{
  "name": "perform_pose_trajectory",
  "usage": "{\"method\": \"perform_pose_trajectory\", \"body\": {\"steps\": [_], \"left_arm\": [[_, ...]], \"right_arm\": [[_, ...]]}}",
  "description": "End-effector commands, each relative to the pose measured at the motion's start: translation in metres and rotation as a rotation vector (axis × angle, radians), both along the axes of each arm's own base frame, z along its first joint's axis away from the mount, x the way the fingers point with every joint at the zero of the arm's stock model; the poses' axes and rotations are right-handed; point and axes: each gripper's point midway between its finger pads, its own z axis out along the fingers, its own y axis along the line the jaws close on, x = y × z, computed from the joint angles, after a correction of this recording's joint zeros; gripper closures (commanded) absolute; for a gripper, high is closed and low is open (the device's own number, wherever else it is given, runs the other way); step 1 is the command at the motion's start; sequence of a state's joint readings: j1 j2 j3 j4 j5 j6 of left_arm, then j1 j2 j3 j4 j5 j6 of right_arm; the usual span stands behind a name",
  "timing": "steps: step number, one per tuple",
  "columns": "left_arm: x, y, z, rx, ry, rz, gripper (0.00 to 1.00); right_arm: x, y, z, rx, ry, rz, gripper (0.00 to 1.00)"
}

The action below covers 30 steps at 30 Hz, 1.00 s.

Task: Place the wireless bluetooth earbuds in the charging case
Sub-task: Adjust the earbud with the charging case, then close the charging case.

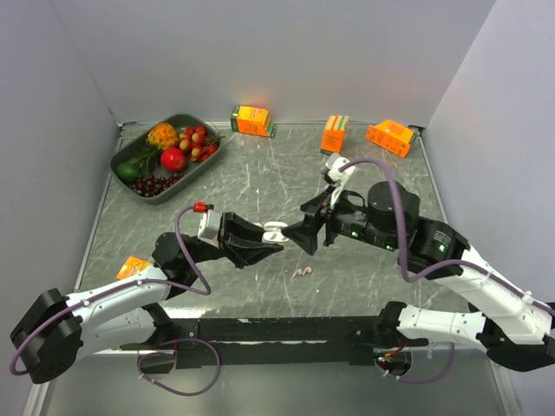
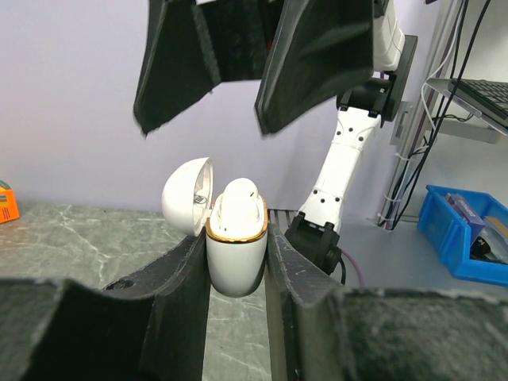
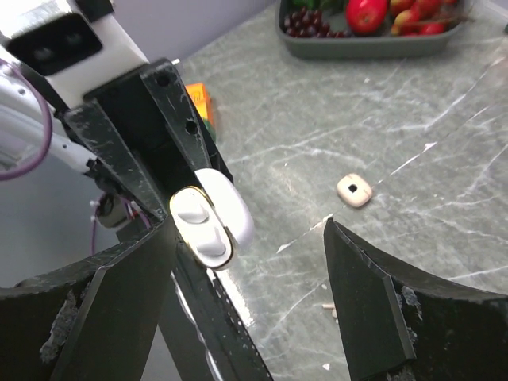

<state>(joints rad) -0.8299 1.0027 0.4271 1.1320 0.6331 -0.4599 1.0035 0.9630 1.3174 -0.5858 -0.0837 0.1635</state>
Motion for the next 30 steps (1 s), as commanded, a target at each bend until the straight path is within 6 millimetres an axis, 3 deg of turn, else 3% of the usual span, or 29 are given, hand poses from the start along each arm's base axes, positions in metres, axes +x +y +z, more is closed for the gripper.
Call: {"method": "perform_pose_trajectory", "body": {"steps": [1, 6, 11, 12, 14, 15, 20, 30], "left_arm": [[-0.002, 0.006, 0.02, -0.052, -0.054, 0.022, 0.99], [0.001, 0.006, 0.021, -0.05, -0.055, 0.039, 0.99], [0.009, 0.005, 0.009, -0.019, -0.036, 0.08, 0.99], [0.012, 0.006, 0.008, -0.019, -0.036, 0.1, 0.99], [0.014, 0.006, 0.004, -0.005, -0.034, 0.111, 0.99], [0.015, 0.005, 0.003, -0.001, -0.04, 0.113, 0.99], [0.016, 0.002, -0.004, 0.033, -0.047, 0.118, 0.99], [0.019, 0.0, -0.009, 0.055, -0.054, 0.152, 0.99]], "right_arm": [[-0.003, -0.017, 0.042, 0.115, -0.064, -0.049, 0.17], [0.002, -0.022, 0.035, 0.104, -0.071, -0.083, 0.17], [0.019, -0.021, 0.031, 0.069, -0.039, -0.172, 0.21], [0.024, -0.015, 0.021, 0.031, -0.014, -0.174, 0.26], [0.029, -0.011, 0.024, 0.02, 0.006, -0.19, 0.32], [0.033, -0.005, 0.014, -0.021, 0.031, -0.194, 0.39], [0.046, 0.003, 0.013, -0.068, 0.063, -0.217, 0.6], [0.043, 0.013, -0.005, -0.134, 0.113, -0.175, 0.63]]}}
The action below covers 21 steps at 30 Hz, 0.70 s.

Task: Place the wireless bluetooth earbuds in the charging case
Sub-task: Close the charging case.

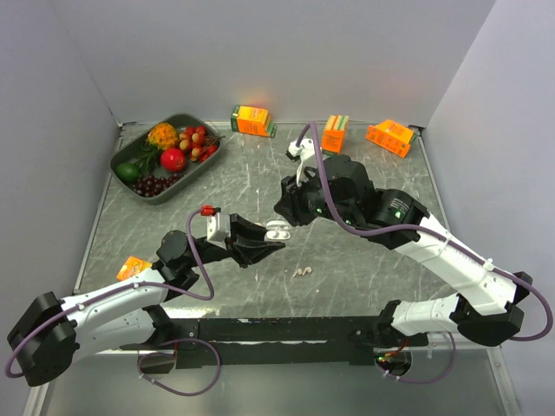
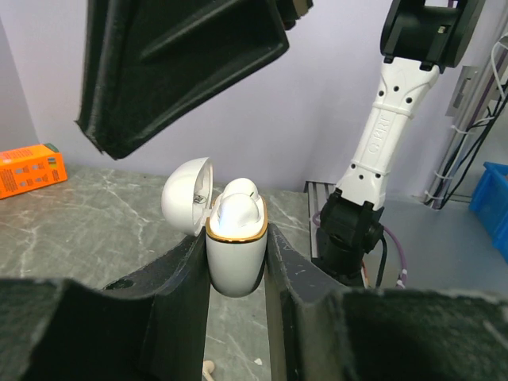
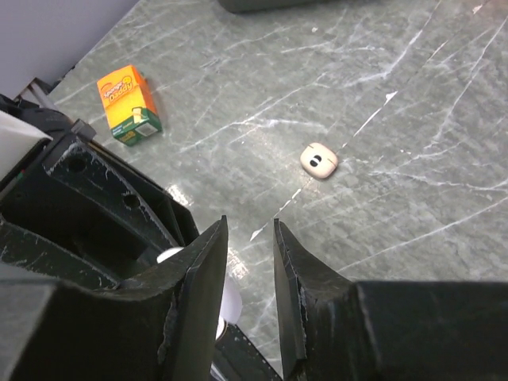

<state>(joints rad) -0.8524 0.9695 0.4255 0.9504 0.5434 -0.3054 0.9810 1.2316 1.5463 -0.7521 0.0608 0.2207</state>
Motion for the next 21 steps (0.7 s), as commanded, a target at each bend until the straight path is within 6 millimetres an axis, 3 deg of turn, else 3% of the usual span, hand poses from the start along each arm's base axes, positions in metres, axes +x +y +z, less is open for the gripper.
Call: {"method": "perform_pose_trajectory", "body": {"steps": [1, 21], "left_arm": [[0.002, 0.004, 0.015, -0.041, -0.045, 0.037, 0.99], [0.018, 0.005, 0.02, -0.069, -0.018, 0.112, 0.99]], "right_arm": [[-0.007, -0.007, 0.012, 0.028, 0.003, 0.002, 0.63], [-0.044, 0.0, 0.006, 0.017, -0.004, 0.106, 0.75]]}}
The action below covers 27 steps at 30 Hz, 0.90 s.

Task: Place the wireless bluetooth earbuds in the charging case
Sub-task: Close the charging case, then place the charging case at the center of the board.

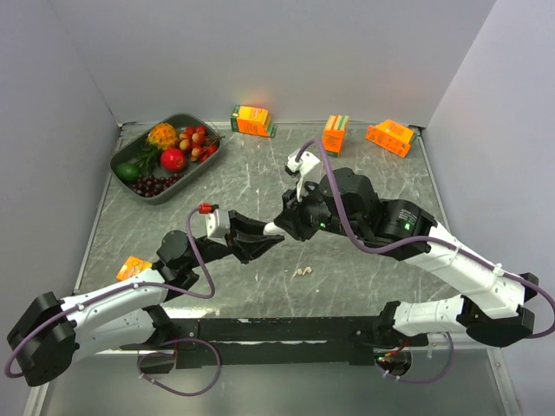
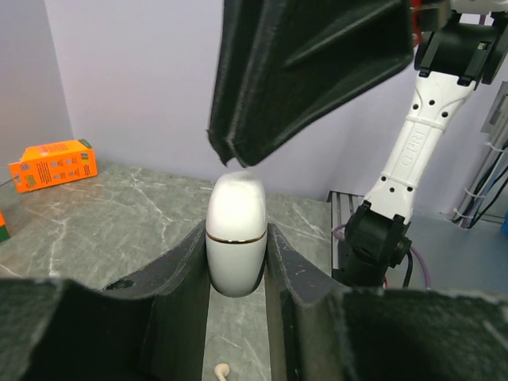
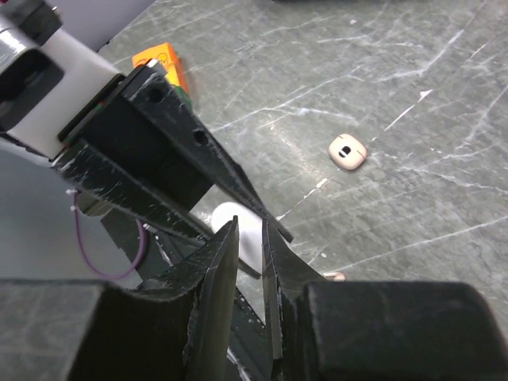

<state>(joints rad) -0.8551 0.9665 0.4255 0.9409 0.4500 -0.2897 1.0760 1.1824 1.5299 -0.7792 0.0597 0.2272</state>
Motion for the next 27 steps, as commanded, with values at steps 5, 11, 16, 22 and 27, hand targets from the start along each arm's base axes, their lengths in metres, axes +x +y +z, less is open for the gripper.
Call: {"method": "perform_pose_trajectory", "body": {"steps": [5, 11, 16, 22, 27], "left_arm": [[0.006, 0.002, 0.019, -0.053, -0.029, 0.036, 0.99], [0.056, 0.005, -0.024, 0.03, 0.277, 0.23, 0.99], [0.122, 0.0, -0.089, 0.216, 0.671, 0.35, 0.99], [0.172, -0.014, -0.156, 0.356, 0.99, 0.305, 0.98], [0.211, -0.022, -0.186, 0.44, 1.07, 0.381, 0.99]], "right_arm": [[-0.007, -0.012, 0.003, 0.023, -0.013, -0.018, 0.71], [0.022, -0.059, 0.022, 0.159, -0.047, -0.296, 0.37], [0.041, -0.085, -0.009, 0.135, 0.026, -0.424, 0.34], [0.045, -0.082, -0.035, 0.079, 0.066, -0.439, 0.33], [0.047, -0.08, -0.047, 0.063, 0.075, -0.436, 0.32]]}}
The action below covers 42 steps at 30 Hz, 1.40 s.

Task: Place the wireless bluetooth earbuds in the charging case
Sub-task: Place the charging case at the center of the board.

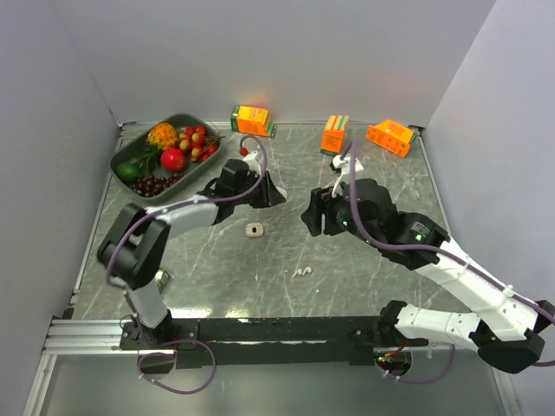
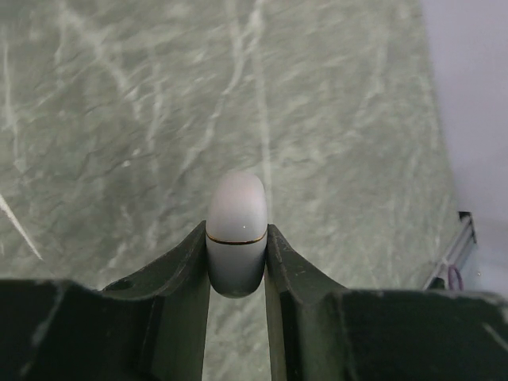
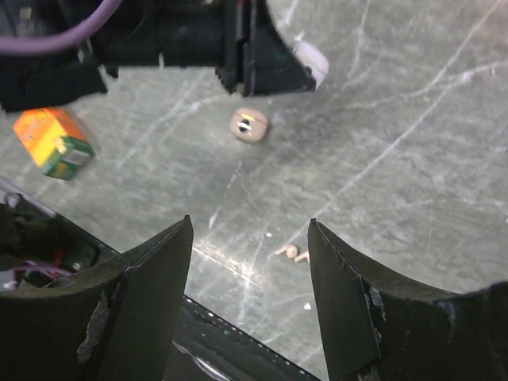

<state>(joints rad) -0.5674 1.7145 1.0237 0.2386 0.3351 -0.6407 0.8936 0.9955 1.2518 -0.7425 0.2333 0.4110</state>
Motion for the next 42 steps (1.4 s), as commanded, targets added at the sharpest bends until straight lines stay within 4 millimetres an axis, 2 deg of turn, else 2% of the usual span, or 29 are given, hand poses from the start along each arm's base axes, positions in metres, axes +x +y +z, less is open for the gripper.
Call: {"method": "perform_pose_trajectory", "body": {"steps": [1, 2, 3, 4, 6, 7, 8, 9, 13, 19, 25, 35, 36, 38, 39, 41, 42], "left_arm": [[0.012, -0.007, -0.028, 0.047, 0.143, 0.006, 0.98], [0.022, -0.01, -0.026, 0.048, 0.139, 0.016, 0.98], [0.026, -0.008, -0.034, 0.057, 0.158, 0.027, 0.98], [0.03, -0.008, -0.05, 0.069, 0.188, 0.033, 0.98], [0.045, -0.007, -0.053, 0.065, 0.203, 0.052, 0.98], [0.046, -0.006, -0.069, 0.076, 0.239, 0.046, 0.98], [0.053, -0.007, -0.067, 0.074, 0.241, 0.052, 0.98], [0.056, -0.005, -0.079, 0.089, 0.257, 0.053, 0.98], [0.066, 0.002, -0.094, 0.134, 0.29, 0.076, 0.98], [0.066, 0.013, -0.109, 0.174, 0.329, 0.089, 0.68], [0.055, 0.029, -0.103, 0.205, 0.318, 0.104, 0.59], [0.046, 0.066, -0.092, 0.257, 0.307, 0.157, 0.52], [0.048, 0.07, -0.08, 0.255, 0.282, 0.169, 0.52], [0.048, 0.085, -0.072, 0.295, 0.256, 0.214, 0.51], [0.049, 0.089, -0.052, 0.286, 0.213, 0.231, 0.51], [0.048, 0.108, -0.042, 0.329, 0.179, 0.308, 0.51], [0.047, 0.114, -0.019, 0.322, 0.135, 0.346, 0.51]], "right_arm": [[0.004, 0.001, 0.0, 0.034, -0.009, -0.019, 0.32], [0.005, 0.002, 0.0, 0.038, -0.009, -0.017, 0.32], [0.004, 0.003, -0.001, 0.041, -0.007, -0.012, 0.32], [0.004, 0.004, -0.003, 0.042, -0.004, -0.006, 0.32], [0.004, 0.005, -0.005, 0.039, 0.003, -0.001, 0.32], [0.004, 0.006, -0.004, 0.039, 0.003, 0.0, 0.32], [0.005, 0.005, -0.004, 0.038, 0.002, 0.0, 0.32], [0.004, 0.005, -0.004, 0.038, 0.001, 0.001, 0.32], [0.006, 0.001, -0.005, 0.03, -0.004, -0.008, 0.31], [0.007, -0.003, -0.009, 0.022, -0.002, -0.016, 0.3], [0.008, -0.007, -0.007, 0.024, -0.012, -0.027, 0.29], [0.008, -0.009, -0.005, 0.042, -0.015, -0.033, 0.28], [0.007, -0.009, -0.007, 0.042, -0.012, -0.031, 0.28], [0.007, -0.008, -0.006, 0.049, -0.013, -0.029, 0.28], [0.007, -0.008, -0.006, 0.047, -0.014, -0.024, 0.28], [0.007, -0.008, -0.006, 0.045, -0.016, -0.027, 0.28], [0.007, -0.009, -0.007, 0.039, -0.019, -0.027, 0.28]]}}
